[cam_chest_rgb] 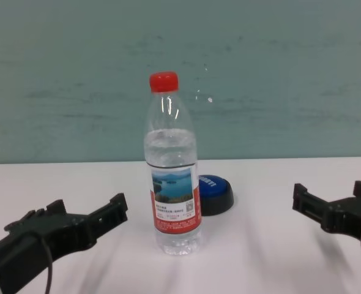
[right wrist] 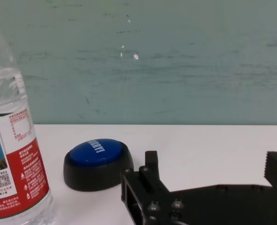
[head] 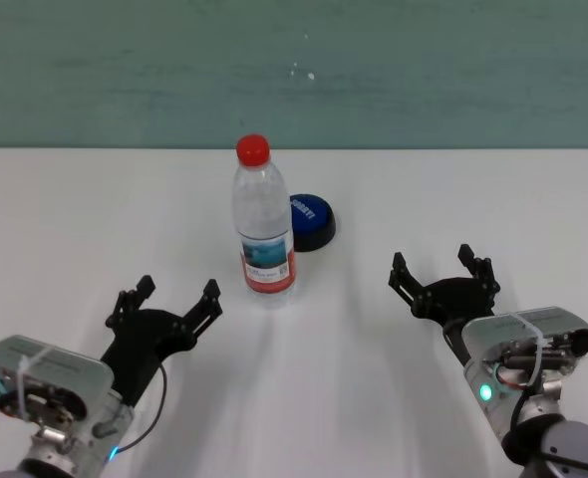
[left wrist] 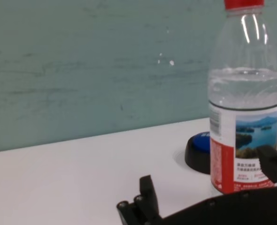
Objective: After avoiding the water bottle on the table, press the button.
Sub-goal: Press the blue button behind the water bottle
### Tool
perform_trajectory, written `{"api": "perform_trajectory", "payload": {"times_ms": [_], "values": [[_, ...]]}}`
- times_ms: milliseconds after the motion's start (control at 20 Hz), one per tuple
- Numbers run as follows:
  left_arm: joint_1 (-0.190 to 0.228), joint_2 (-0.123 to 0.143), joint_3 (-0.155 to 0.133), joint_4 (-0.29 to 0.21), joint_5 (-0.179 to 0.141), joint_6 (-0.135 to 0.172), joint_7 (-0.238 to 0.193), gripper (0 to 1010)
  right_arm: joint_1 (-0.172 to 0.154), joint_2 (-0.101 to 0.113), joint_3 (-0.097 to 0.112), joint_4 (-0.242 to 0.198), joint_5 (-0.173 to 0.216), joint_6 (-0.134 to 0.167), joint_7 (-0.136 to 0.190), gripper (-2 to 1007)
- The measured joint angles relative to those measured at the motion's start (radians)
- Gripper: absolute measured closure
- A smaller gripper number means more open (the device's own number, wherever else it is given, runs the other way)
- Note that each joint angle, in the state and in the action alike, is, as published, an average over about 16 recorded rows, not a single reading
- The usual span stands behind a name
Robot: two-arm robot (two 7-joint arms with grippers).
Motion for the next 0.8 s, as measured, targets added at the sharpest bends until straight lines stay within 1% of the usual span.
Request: {"api": "perform_trajectory", "payload": {"times_ms": [350, 800], "values": [[-0.024, 0.014, 0.008, 0.021, -0.008, 0.007, -0.013, 6, 0.000, 0.000, 0.000, 0.000, 0.000, 0.000, 0.000, 2], [-0.056, 0.041, 0.021, 0.042, -0.020, 0.016, -0.038, 6, 0.000, 0.000, 0.000, 0.000, 0.000, 0.000, 0.000, 2]]}}
